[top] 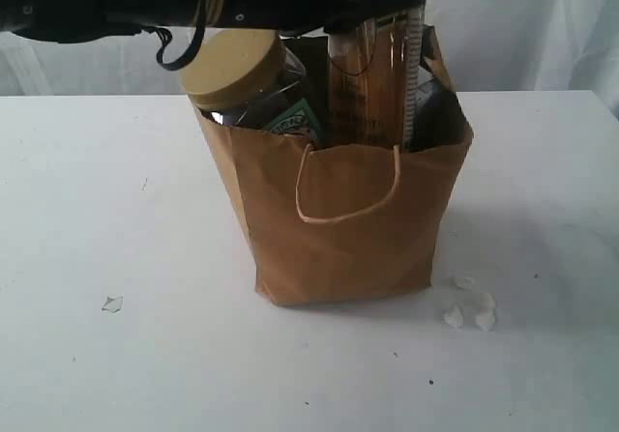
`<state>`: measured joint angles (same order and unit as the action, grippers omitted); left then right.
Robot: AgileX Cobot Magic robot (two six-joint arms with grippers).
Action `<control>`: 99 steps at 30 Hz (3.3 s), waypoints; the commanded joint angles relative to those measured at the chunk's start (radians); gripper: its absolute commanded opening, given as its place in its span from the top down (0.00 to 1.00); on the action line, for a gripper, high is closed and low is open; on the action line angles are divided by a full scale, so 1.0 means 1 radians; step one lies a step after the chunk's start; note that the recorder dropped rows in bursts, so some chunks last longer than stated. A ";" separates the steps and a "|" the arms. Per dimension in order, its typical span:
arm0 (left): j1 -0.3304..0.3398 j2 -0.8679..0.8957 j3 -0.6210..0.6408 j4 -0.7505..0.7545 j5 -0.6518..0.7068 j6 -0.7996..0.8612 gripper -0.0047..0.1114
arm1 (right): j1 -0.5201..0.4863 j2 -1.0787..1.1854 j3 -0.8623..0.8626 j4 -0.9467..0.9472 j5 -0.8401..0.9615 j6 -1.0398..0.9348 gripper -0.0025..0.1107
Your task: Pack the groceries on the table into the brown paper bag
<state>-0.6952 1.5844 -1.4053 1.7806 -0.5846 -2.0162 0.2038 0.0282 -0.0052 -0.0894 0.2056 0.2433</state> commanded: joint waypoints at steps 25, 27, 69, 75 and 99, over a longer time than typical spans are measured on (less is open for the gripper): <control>-0.002 -0.069 0.067 -0.036 0.063 -0.050 0.22 | -0.005 -0.006 0.005 -0.007 -0.005 -0.002 0.98; -0.002 -0.073 0.067 -0.036 0.063 -0.050 0.22 | -0.005 -0.006 0.005 -0.007 -0.005 -0.002 0.98; -0.002 -0.276 0.067 -0.036 0.296 -0.045 0.70 | -0.005 -0.006 0.005 -0.007 -0.005 -0.002 0.98; -0.002 -0.337 0.067 -0.036 0.315 0.021 0.96 | -0.005 -0.006 0.005 -0.007 -0.005 -0.002 0.98; -0.002 -0.911 0.623 -0.036 0.461 0.084 0.96 | -0.005 -0.006 0.005 -0.007 -0.005 -0.002 0.98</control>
<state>-0.6952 0.7371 -0.8371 1.7321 -0.1255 -1.9350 0.2038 0.0282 -0.0052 -0.0894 0.2056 0.2433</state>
